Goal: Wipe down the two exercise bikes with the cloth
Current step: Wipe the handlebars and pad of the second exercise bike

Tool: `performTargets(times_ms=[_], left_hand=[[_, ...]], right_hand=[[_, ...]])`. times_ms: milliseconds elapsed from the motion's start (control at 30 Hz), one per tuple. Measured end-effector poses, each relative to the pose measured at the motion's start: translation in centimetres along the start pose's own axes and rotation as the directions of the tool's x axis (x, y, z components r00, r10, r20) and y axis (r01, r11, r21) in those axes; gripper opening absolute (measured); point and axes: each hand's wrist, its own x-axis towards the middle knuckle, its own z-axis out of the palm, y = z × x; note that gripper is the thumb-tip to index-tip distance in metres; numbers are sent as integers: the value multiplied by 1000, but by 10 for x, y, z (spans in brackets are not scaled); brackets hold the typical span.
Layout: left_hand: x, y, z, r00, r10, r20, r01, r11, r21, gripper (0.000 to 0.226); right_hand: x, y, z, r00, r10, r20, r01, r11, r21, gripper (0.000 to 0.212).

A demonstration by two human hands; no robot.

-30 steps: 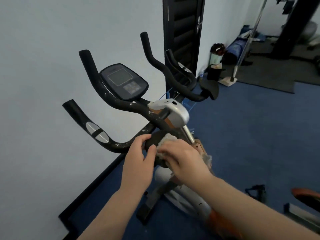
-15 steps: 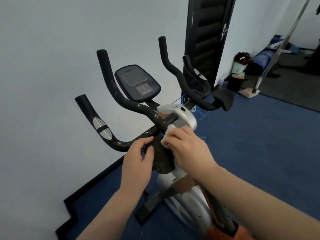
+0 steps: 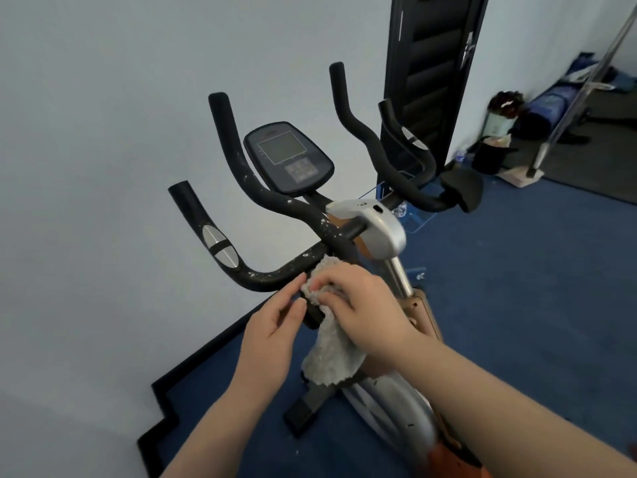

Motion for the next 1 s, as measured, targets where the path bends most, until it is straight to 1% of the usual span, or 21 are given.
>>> performTargets(times_ms=[67,133,200,233,267,300,333,367,400,467,533,567,600,633,667,733,767,833,867,933,1000], left_hand=[[1,0,-1,1000,-14,15,14,1000,0,38],[1,-1,-2,999,-32,20,32,999,5,38],[2,-1,-5,999,-36,27,35,999,28,37],[3,0,-6,999,-36,35,35,999,34,36],[4,0,-8,998,-36,44,34,999,35,36],[4,1,-9,998,-37,47,35,999,31,36],[5,0,-9,998,-42,46,41,999,23,37],[4,0,-9,998,-46,44,46,999,10,37],[4,-1,-9,998,-49,43,49,999,0,37],[3,-2,-9,998,-48,37,48,999,3,37],[4,-2,-10,998,-50,40,50,999,14,35],[5,-2,-11,998,-54,38,53,999,11,35],[6,-2,-11,998,-58,30,58,998,7,34],[5,-3,-10,998,-63,20,63,998,-2,33],[6,-2,-8,998,-65,10,65,998,-17,32],[6,0,-5,998,-56,-12,56,997,-44,31],[6,0,-4,999,-48,-21,47,998,-41,31],[6,0,-3,999,-32,-26,32,999,-19,31],[6,1,-3,999,-30,-25,29,1000,-11,31],[7,1,-4,999,-27,-39,27,1000,1,31],[7,1,-2,997,-32,-66,32,999,4,30]], right_hand=[[-9,5,-3,997,29,67,-37,992,119,12],[-19,10,-17,978,27,205,-55,989,134,13],[-27,17,-34,913,-22,407,53,996,-66,14],[-28,19,-43,888,-32,459,115,981,-154,14],[-28,20,-52,901,-45,432,140,972,-191,14],[-25,19,-58,943,-60,327,119,980,-162,14],[-22,17,-59,982,-94,162,111,989,-100,15],[-16,11,-55,993,-112,27,113,992,-64,15],[-12,2,-45,993,-110,-31,109,993,-41,15],[-13,-9,-14,999,-39,-6,40,999,22,13],[-27,1,-7,995,-57,80,61,997,-46,13],[-30,7,-18,983,-57,172,79,989,-128,12],[-30,13,-30,963,-24,269,75,981,-180,11],[-27,18,-41,954,13,298,49,979,-200,11],[-23,19,-49,974,3,227,39,983,-179,11],[-16,9,-41,1000,-4,5,4,1000,15,10],[-15,2,-28,999,21,-31,-18,995,101,11],[-24,-1,-5,998,57,0,-56,980,188,12],[-30,3,-4,999,44,20,-47,984,173,12],[-33,16,-18,993,2,115,-7,999,44,14],[-27,19,-30,994,-13,110,12,1000,8,15]])
